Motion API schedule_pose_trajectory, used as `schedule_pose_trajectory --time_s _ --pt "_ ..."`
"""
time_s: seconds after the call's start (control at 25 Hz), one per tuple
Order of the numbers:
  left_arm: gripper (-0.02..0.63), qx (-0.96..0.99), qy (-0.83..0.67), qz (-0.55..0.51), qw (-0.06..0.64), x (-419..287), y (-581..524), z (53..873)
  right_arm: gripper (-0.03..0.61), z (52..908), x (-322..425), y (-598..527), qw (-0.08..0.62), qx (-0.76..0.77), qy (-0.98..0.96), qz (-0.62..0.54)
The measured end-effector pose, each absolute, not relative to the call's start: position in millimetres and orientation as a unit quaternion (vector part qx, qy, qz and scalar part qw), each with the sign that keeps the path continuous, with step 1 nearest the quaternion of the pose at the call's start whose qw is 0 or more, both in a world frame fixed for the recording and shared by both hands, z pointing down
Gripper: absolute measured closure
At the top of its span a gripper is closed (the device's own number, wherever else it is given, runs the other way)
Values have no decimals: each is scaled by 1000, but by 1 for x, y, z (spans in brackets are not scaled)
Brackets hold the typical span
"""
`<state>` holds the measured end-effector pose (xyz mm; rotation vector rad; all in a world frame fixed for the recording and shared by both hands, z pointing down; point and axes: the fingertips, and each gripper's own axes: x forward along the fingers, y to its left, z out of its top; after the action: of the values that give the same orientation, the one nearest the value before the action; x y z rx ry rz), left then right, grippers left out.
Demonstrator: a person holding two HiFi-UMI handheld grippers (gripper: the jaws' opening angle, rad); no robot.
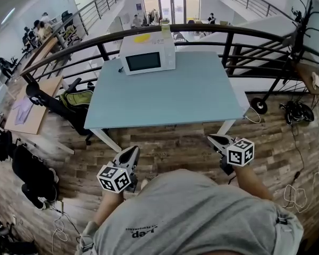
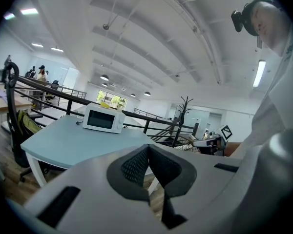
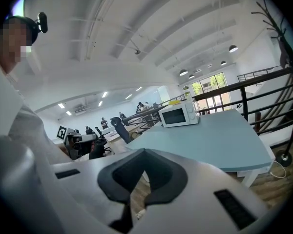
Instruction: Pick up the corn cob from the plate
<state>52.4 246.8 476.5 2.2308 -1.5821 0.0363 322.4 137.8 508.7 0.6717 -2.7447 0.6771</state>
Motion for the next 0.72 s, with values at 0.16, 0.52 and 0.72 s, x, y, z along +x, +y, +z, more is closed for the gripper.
schedule_pose_trajectory --time_s 0.16,0.52,0.72 --pt "595 809 -552 9 200 36 232 477 563 508 308 129 118 244 -935 230" --pt "595 828 -529 -5 185 -54 187 460 564 486 225 107 119 269 -933 208" --pt "595 830 -524 -10 191 -114 176 459 563 480 166 96 121 275 -931 208"
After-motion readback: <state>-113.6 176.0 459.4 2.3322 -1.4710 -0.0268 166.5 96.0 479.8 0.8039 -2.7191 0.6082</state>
